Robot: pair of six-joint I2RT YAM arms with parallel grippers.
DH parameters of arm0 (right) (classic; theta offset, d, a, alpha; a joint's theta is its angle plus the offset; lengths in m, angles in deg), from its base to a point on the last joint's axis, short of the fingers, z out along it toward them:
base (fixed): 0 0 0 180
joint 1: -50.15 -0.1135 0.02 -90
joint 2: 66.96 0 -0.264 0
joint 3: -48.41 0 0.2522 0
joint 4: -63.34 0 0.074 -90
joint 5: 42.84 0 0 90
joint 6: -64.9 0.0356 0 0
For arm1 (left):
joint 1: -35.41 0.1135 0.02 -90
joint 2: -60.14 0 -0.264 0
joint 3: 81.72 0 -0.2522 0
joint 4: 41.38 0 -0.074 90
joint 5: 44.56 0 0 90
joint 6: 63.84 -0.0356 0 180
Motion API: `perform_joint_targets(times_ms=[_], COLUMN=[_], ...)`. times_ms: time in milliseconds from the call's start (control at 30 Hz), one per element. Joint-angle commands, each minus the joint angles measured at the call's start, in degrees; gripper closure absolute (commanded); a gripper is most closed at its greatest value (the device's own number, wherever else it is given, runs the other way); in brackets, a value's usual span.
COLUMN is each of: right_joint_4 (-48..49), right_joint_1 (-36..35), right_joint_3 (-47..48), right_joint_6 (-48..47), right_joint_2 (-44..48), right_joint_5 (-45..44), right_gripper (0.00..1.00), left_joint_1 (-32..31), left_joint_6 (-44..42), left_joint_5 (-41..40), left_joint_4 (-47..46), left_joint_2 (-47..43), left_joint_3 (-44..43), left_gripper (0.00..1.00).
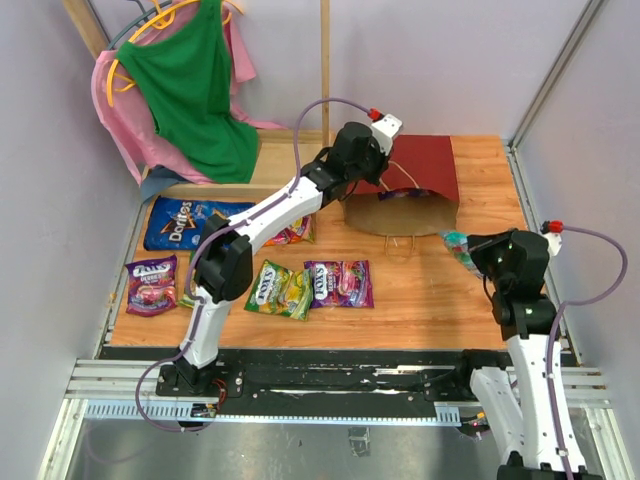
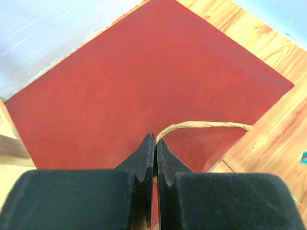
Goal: Take the snacks out of the paper bag
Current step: Place the snack at the center of the board.
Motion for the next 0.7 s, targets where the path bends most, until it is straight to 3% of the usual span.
perform_joint_targets(times_ms=[0, 133, 267, 433, 600, 633, 667], right_joint_4=[2.7, 5.7, 8.1, 8.0, 17.6, 20.6, 23.2], right_joint_1=[4.7, 10.1, 10.6, 12.2, 23.3, 24.5, 25.4], right_joint_3=[4.3, 3.8, 3.1, -0.2, -5.8, -5.8, -4.9], right_joint_6=[-2.1, 3.9, 7.3, 8.1, 15.0, 15.5, 14.9], right_joint_2=[-2.3, -6.6, -7.7, -7.1, -19.4, -23.3, -29.1], right_joint_5=[-3.7, 2.4, 4.7, -3.5, 5.7, 7.3, 8.6], right_gripper=[0.99, 0.99, 0.99, 0.99, 0.99, 0.93, 0.80], left_joint_1=[0.7, 0.7, 0.6, 0.6, 0.6, 0.6, 0.6], left_joint_6=[-2.0, -3.2, -4.4, -4.7, -3.6, -3.4, -3.2], left_joint_5=[-3.5, -5.4, -6.9, -6.9, -5.4, -5.2, -4.9], left_joint_4=[-2.2, -2.3, -2.6, -2.9, -2.2, -2.1, -1.8], left_joint_2=[-4.1, -5.4, -6.5, -6.4, -5.0, -4.9, -4.7], left_joint_3=[1.9, 3.3, 4.5, 4.5, 2.5, 2.0, 1.5], left_gripper=[0.97, 0.97, 0.98, 0.98, 0.98, 0.98, 0.97])
